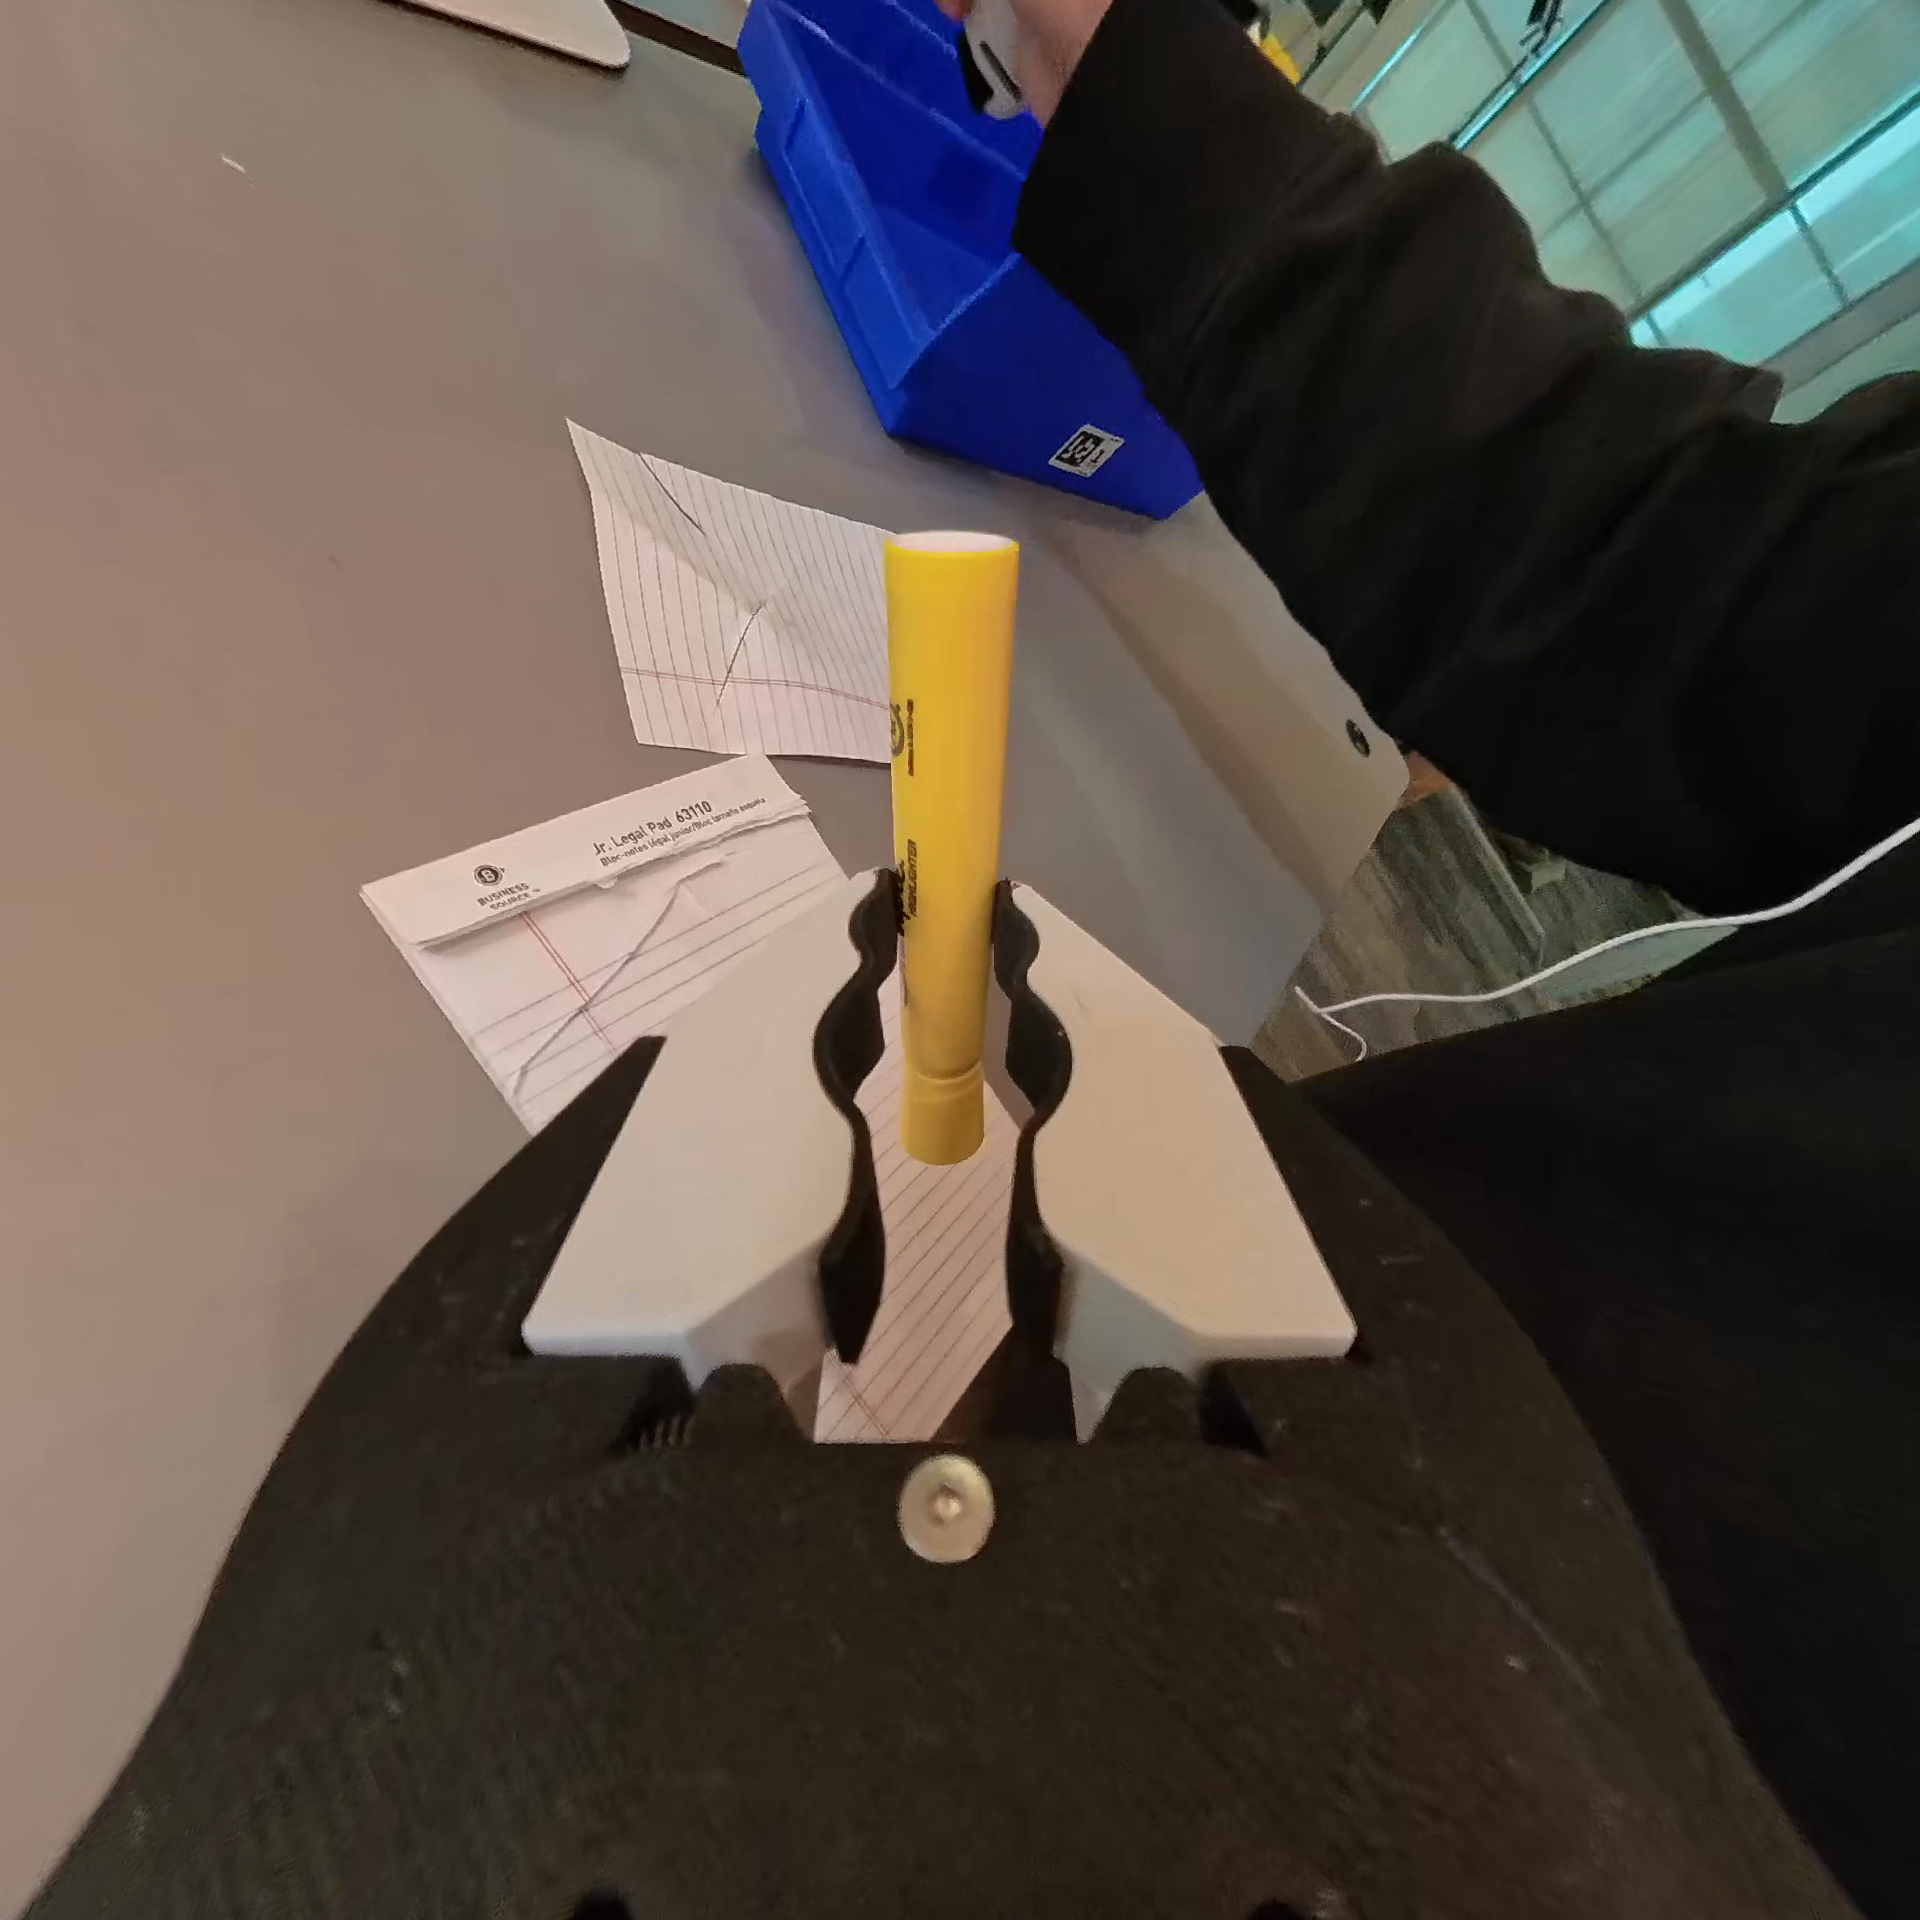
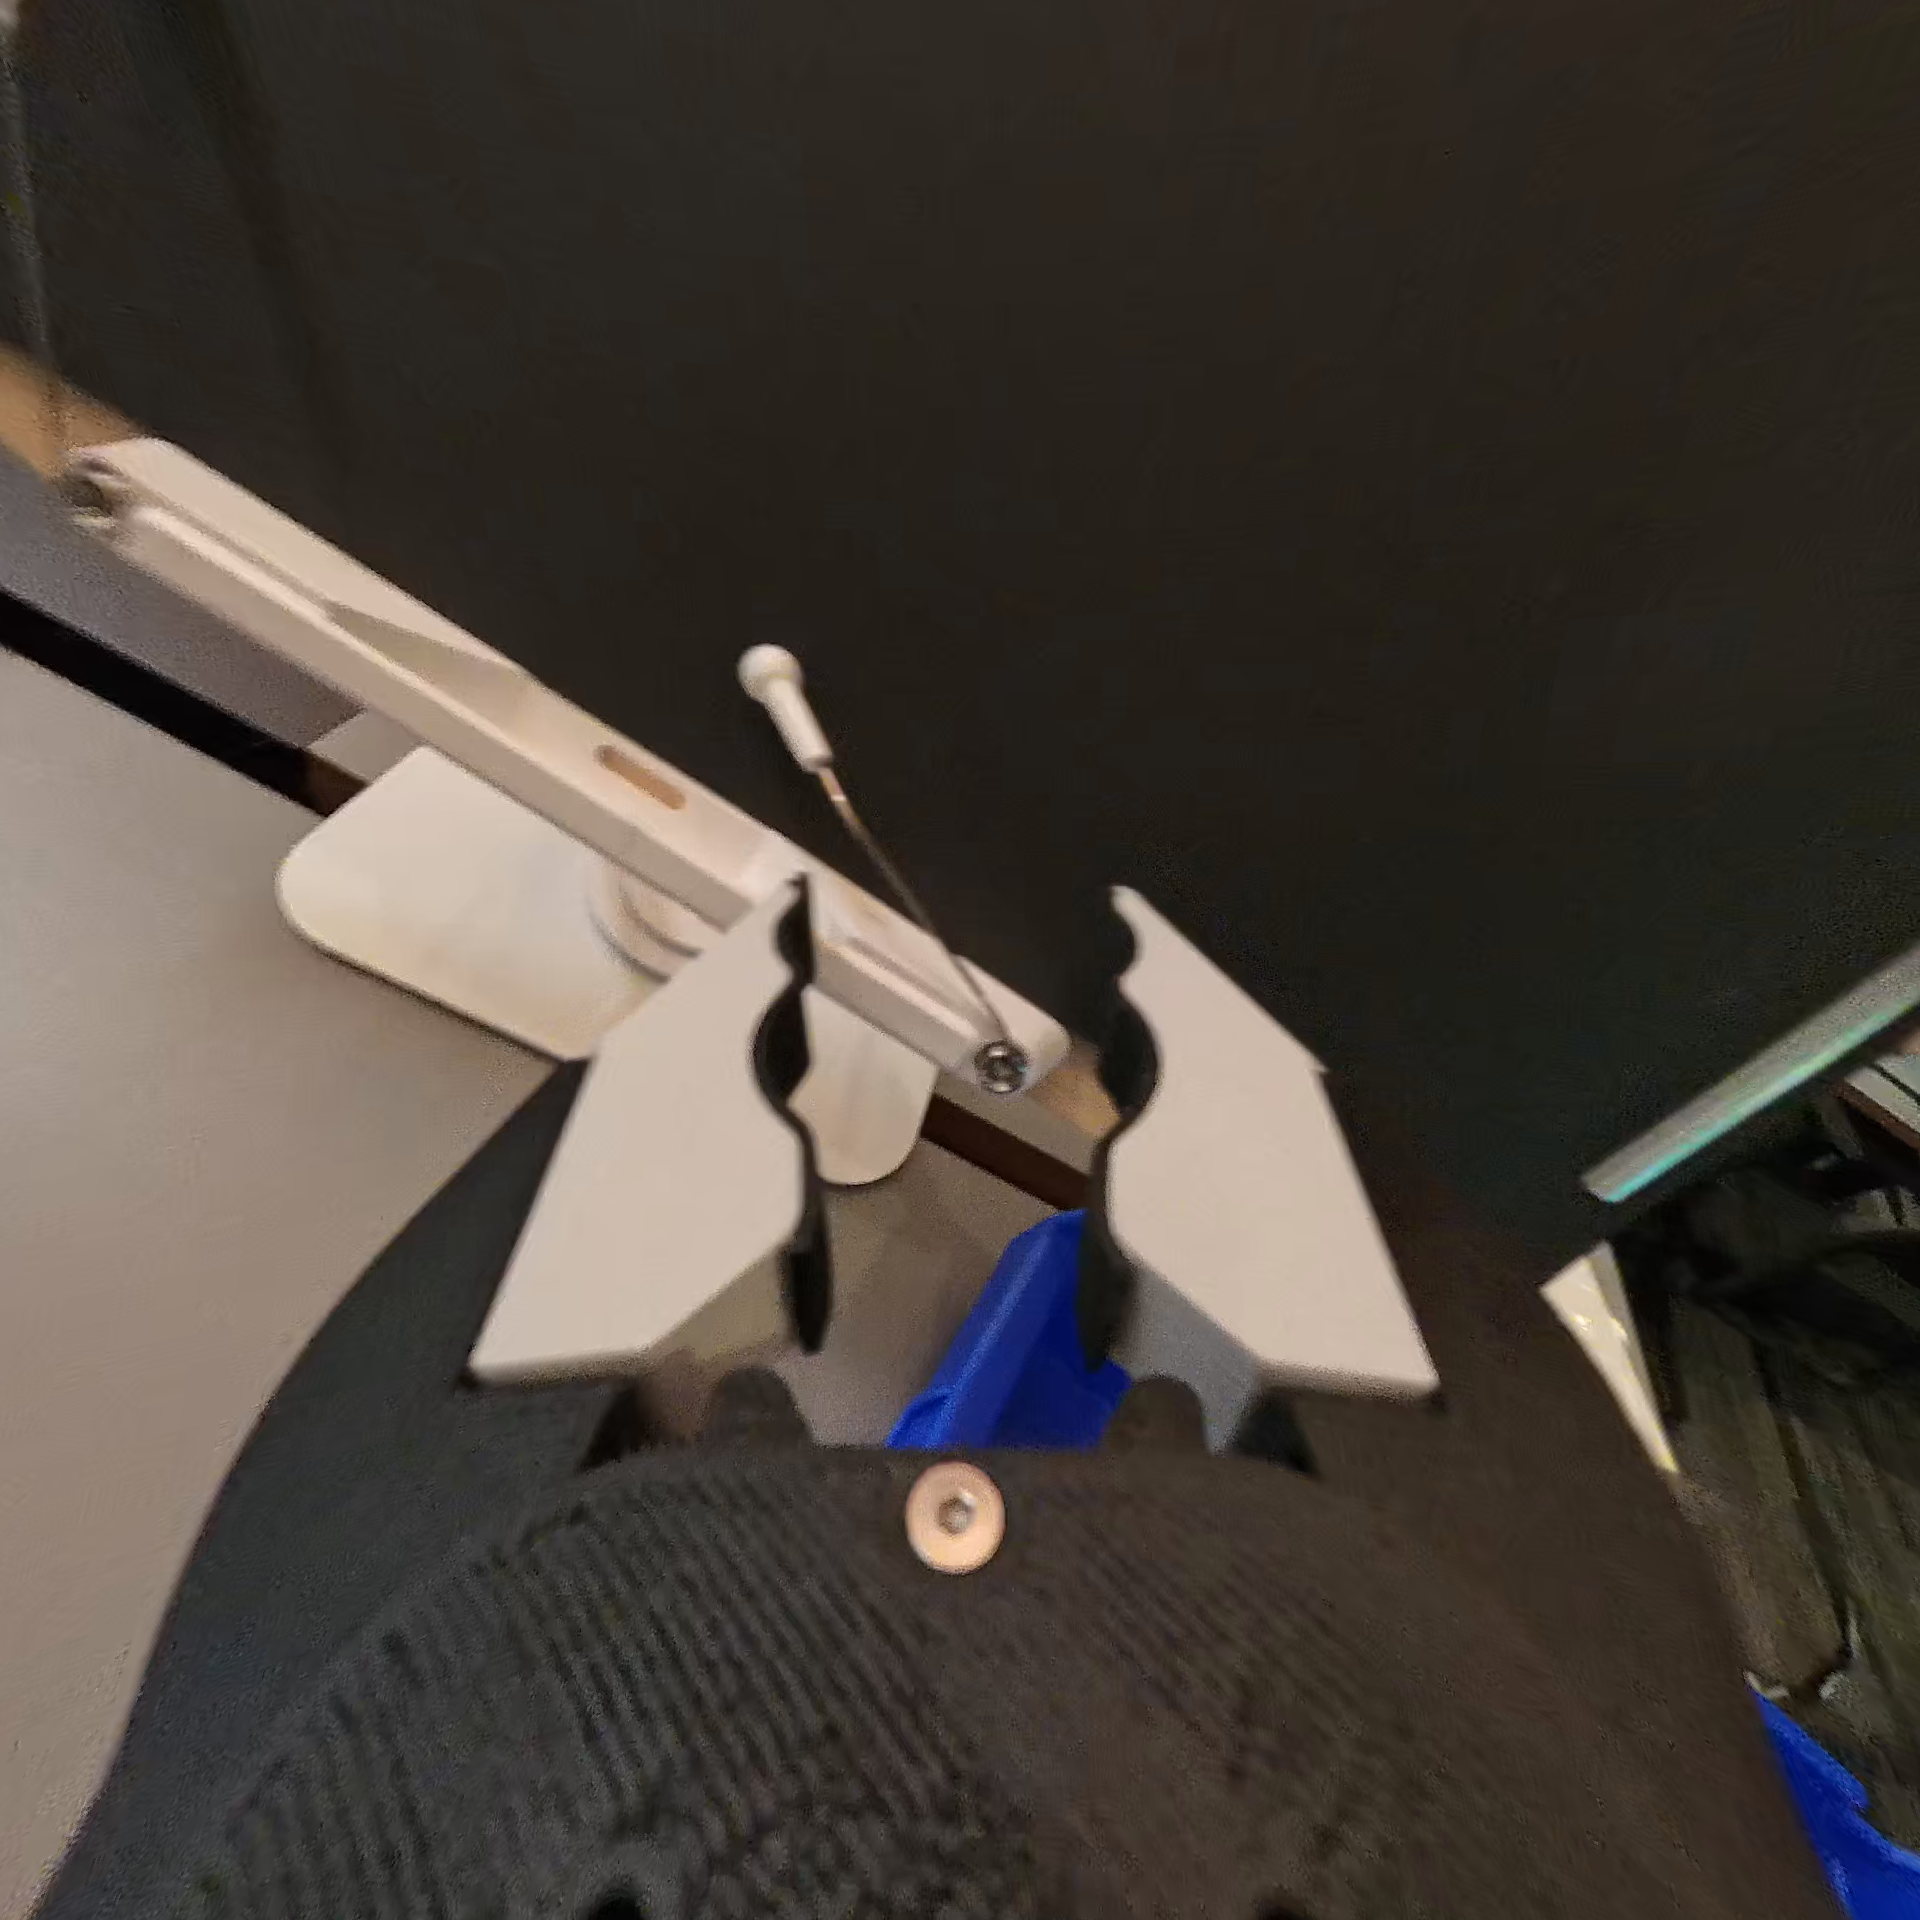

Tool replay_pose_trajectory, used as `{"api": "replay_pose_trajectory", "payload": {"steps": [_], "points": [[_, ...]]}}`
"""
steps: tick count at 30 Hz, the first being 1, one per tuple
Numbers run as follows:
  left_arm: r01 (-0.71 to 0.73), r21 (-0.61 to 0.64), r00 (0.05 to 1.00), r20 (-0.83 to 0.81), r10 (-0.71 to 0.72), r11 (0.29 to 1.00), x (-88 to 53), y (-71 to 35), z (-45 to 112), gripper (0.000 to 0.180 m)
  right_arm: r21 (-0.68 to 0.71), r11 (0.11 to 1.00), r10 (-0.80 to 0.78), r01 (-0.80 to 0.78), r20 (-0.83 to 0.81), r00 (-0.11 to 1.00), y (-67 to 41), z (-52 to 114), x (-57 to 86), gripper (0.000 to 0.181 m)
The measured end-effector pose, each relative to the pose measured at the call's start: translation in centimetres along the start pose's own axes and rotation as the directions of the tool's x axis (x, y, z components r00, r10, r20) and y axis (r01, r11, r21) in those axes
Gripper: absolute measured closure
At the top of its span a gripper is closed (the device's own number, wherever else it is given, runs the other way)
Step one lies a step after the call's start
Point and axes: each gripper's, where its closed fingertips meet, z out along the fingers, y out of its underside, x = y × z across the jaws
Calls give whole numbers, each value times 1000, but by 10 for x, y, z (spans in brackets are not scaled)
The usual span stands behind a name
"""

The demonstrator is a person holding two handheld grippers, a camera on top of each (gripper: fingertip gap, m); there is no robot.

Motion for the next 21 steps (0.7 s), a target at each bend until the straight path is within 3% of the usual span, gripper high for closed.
{"api": "replay_pose_trajectory", "payload": {"steps": [1,2,4,7,11,17,21], "points": [[2,2,1000,4,-2,1000,1,0,1,165,11,1000,8,-8,-24,1000,0,2,8,143],[0,3,1000,8,0,1000,2,0,2,165,16,1000,17,-18,8,1000,0,4,8,146],[-5,1,1000,16,5,1000,6,-1,5,165,34,997,61,-63,73,995,-4,4,6,181],[-7,-6,1000,24,7,1000,11,1,11,165,54,978,198,-201,50,979,-2,1,26,181],[0,-10,999,34,1,1000,17,5,17,165,66,872,480,-486,86,873,8,0,44,181],[10,-4,998,64,-10,1000,22,8,18,165,86,907,411,-411,22,911,2,2,38,181],[29,23,994,101,-31,999,19,10,7,165,214,820,515,-530,127,848,-34,-29,27,151]]}}
